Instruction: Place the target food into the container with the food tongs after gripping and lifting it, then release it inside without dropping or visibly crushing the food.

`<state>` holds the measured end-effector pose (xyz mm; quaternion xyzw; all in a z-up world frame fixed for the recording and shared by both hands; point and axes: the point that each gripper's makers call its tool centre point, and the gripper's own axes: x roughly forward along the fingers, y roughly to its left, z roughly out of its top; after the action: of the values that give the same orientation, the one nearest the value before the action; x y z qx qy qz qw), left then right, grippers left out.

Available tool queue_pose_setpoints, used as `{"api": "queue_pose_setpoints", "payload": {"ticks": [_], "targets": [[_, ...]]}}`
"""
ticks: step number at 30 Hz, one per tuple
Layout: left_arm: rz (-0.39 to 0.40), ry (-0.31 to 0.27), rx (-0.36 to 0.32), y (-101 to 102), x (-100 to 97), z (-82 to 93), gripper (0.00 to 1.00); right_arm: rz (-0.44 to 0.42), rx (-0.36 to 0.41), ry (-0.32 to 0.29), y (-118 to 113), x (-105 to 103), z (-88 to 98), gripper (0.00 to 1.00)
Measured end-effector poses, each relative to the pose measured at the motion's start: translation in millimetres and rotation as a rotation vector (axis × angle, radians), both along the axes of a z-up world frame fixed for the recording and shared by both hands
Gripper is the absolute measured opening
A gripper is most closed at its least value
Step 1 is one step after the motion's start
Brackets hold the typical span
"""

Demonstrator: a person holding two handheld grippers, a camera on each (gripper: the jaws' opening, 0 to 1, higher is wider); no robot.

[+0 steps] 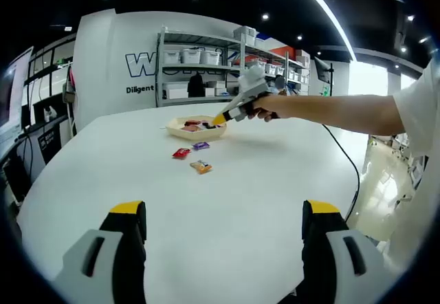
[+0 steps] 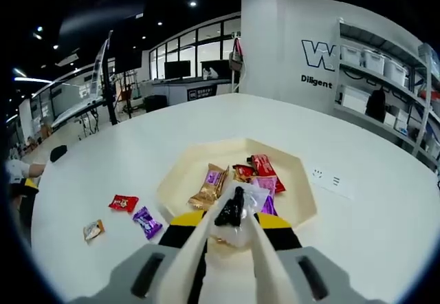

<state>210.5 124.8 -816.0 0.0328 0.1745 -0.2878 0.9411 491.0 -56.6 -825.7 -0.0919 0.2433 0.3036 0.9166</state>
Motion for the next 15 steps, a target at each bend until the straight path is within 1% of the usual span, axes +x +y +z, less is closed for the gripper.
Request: {"api": "queue_pose_setpoints", "payload": {"ticks": [3,6,7,9,10,13,15], "targets": [[-0.006,-0.002,0.001,-2.6,-0.8,0.1,0.93,0.013,0.004,-0.012,0.5,-9.5,5.3,0.2],[-0.012,-0.003,-0.001,-5.6,-2.2,0.5,0.93,0.039,0.009,-0.018,2.9,-17.3,8.8,0.2],[-0.013,-0.004,-0.001,-6.0,-2.6,0.6,0.93,0.06,0.006,-0.03,5.3,-21.8,10.7,0.2],[-0.014,-0.004,-0.003,-6.9,-3.3,0.8,0.93,0.07,0.005,-0.033,7.2,-26.7,12.2,0.2],[-0.015,-0.005,-0.003,-7.5,-3.8,1.1,0.93,0.104,0.005,-0.056,11.8,-31.1,15.7,0.2],[-0.022,-0.009,-0.002,-10.5,-5.7,2.4,0.93,0.123,0.008,-0.078,16.2,-38.5,19.9,0.2],[-0.029,-0.009,-0.001,-12.8,-6.5,2.4,0.93,0.127,0.015,-0.076,18.1,-42.1,20.6,0.21]]}}
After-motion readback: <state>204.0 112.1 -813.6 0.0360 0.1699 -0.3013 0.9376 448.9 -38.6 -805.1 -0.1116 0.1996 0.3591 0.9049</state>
